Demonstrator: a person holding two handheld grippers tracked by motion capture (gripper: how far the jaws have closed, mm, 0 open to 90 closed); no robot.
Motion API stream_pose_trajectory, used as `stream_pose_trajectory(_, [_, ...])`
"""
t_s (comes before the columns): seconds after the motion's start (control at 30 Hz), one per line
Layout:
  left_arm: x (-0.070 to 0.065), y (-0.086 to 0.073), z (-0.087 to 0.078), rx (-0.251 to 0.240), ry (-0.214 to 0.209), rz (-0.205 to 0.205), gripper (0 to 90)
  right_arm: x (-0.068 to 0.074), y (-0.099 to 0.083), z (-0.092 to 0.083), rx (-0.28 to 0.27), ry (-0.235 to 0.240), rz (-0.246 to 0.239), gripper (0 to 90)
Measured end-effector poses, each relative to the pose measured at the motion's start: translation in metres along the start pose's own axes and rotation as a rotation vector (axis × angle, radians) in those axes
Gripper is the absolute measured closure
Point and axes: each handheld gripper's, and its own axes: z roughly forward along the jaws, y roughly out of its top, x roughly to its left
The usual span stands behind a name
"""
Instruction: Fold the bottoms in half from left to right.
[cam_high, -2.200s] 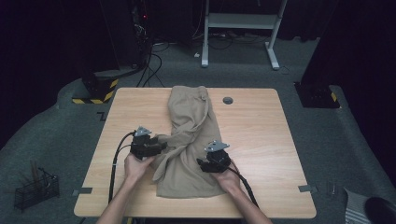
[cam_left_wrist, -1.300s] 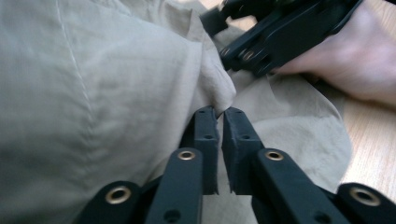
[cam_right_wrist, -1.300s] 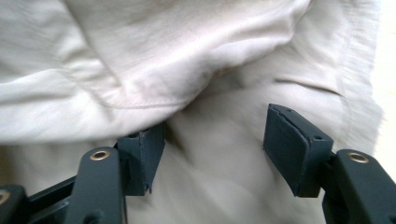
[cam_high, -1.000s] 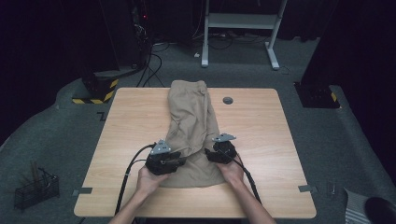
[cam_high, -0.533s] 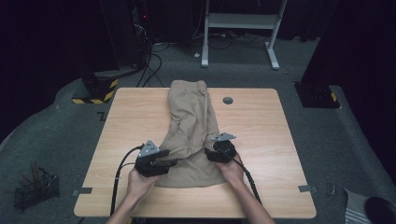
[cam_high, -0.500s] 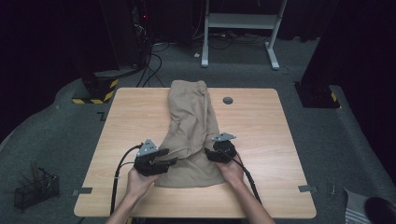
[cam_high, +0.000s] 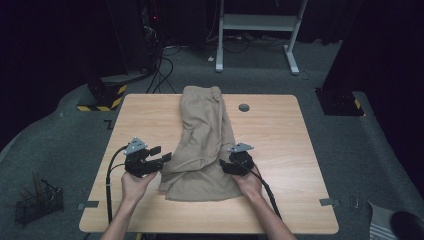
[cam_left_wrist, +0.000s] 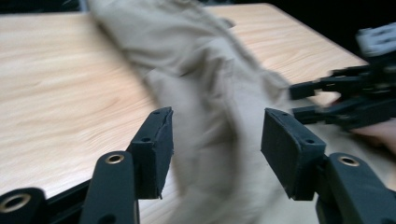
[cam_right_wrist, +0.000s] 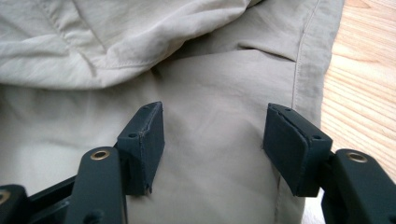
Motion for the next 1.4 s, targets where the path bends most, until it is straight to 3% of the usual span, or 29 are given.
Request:
stream_pose_trajectory(0.1, [0.004, -0.008, 0.005, 0.027, -0.057, -0.015, 39.1, 0.001, -0.004, -0.006, -0.011, 0.009, -0.01, 39.6])
stream_pose_trajectory(0.17, [-0.002, -0.012, 0.007, 0.024, -0.097, -0.003, 38.0, 0.003, -0.006, -0.012, -0.026, 0.027, -0.012, 40.2])
stream_pose_trajectory(0.33, [-0.014, -0.014, 0.023, 0.053, -0.131, 0.029, 38.2, 0.012, -0.01, -0.016, -0.011, 0.054, -0.054, 40.2])
stream_pose_trajectory(0.47, [-0.017, -0.012, 0.042, 0.097, -0.117, 0.045, 61.1, 0.015, -0.011, -0.012, -0.006, 0.056, -0.059, 40.0])
stream_pose_trajectory(0.53, [-0.018, -0.008, 0.049, 0.096, -0.123, 0.047, 73.4, 0.016, -0.009, -0.009, -0.007, 0.052, -0.054, 39.1])
stream_pose_trajectory(0.6, [-0.022, -0.002, 0.052, 0.081, -0.112, 0.079, 84.9, 0.017, -0.005, -0.005, -0.005, 0.056, -0.058, 38.0])
stream_pose_trajectory(0.73, [-0.033, 0.015, 0.044, 0.016, -0.11, 0.12, 88.4, 0.02, 0.004, 0.005, -0.006, 0.043, -0.047, 38.0])
stream_pose_trajectory(0.83, [-0.053, 0.02, 0.037, 0.004, -0.156, 0.173, 88.4, 0.022, 0.011, 0.012, -0.004, 0.031, -0.031, 38.0])
stream_pose_trajectory(0.97, [-0.081, 0.002, 0.054, 0.134, -0.203, 0.271, 88.3, 0.022, 0.013, 0.015, -0.003, 0.03, -0.027, 38.1])
stream_pose_trajectory(1.03, [-0.086, -0.009, 0.063, 0.195, -0.228, 0.274, 87.1, 0.021, 0.011, 0.012, -0.002, 0.028, -0.028, 38.1])
stream_pose_trajectory(1.1, [-0.089, -0.014, 0.066, 0.23, -0.249, 0.268, 77.6, 0.019, 0.006, 0.006, -0.003, 0.023, -0.024, 38.1])
stream_pose_trajectory(1.2, [-0.089, -0.012, 0.055, 0.202, -0.234, 0.265, 64.1, 0.013, -0.002, -0.002, -0.007, 0.013, -0.026, 38.5])
stream_pose_trajectory(1.3, [-0.084, -0.003, 0.036, 0.134, -0.19, 0.244, 51.5, 0.004, -0.007, -0.011, -0.019, 0.012, 0.0, 39.9])
stream_pose_trajectory(1.4, [-0.078, 0.005, 0.022, 0.098, -0.148, 0.24, 43.4, -0.002, -0.008, -0.019, -0.035, 0.006, 0.018, 41.9])
